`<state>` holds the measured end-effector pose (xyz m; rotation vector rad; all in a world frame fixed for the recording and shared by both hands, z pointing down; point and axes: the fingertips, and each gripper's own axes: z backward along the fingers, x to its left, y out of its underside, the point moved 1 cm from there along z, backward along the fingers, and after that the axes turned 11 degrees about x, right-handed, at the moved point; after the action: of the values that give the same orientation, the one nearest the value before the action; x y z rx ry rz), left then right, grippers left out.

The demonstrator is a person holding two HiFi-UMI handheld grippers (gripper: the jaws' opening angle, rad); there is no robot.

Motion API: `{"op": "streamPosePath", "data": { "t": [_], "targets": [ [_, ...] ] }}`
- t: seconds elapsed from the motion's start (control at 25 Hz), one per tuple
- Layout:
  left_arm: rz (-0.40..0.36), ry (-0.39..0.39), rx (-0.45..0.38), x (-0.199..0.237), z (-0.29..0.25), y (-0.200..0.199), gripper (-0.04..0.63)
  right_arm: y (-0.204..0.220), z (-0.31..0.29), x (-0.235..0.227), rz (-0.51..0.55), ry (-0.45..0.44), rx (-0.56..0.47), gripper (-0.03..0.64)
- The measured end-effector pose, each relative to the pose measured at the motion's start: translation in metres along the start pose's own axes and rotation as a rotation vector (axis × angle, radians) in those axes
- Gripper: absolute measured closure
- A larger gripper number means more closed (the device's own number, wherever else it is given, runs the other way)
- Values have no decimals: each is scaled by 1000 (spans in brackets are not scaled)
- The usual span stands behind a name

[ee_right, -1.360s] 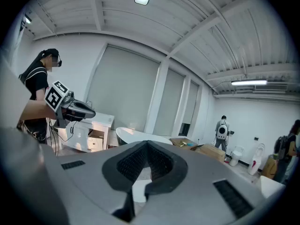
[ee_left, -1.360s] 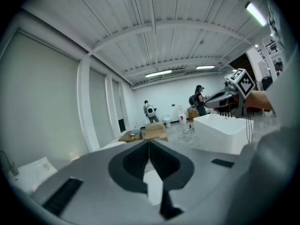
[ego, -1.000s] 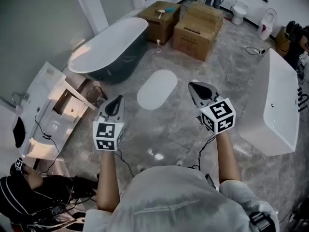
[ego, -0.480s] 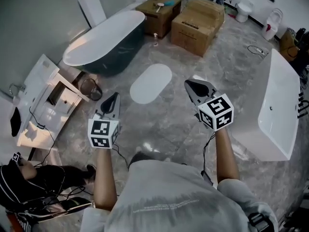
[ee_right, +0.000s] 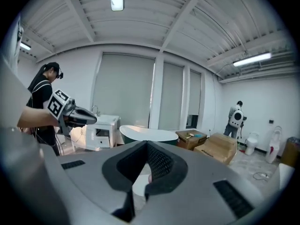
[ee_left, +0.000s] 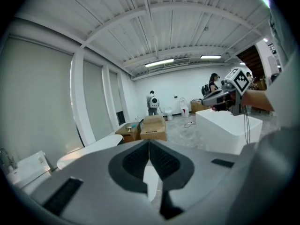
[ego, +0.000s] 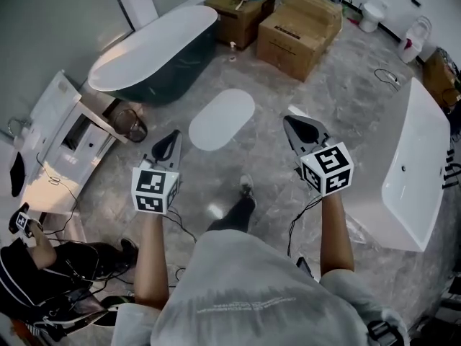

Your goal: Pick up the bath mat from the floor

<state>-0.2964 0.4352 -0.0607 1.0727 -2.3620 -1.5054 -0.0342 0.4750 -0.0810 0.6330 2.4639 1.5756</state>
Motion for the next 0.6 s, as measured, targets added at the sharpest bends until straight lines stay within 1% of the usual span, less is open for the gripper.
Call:
{"op": "streamPosePath", "data": {
  "t": [0.08,0.2,0.36,0.48,0.6],
  "targets": [
    [9,5,3,4,-26,-4,577,-1,-10,-21,-48,-14,-13,601],
    [49,3,-7,18,-76,-17,577,-3,-28,-61,-41,-2,-5,601],
    [100,19,-12,23,-153,-38,577,8,-53,-127,-24,25,63,601],
    [137,47,19,21,-213,-45,577,14,-82,-176,-38,31,128,601],
    [164,58,56,29,-264,-49,578,11,-117,-211,-25,26,173,601]
  ]
}}
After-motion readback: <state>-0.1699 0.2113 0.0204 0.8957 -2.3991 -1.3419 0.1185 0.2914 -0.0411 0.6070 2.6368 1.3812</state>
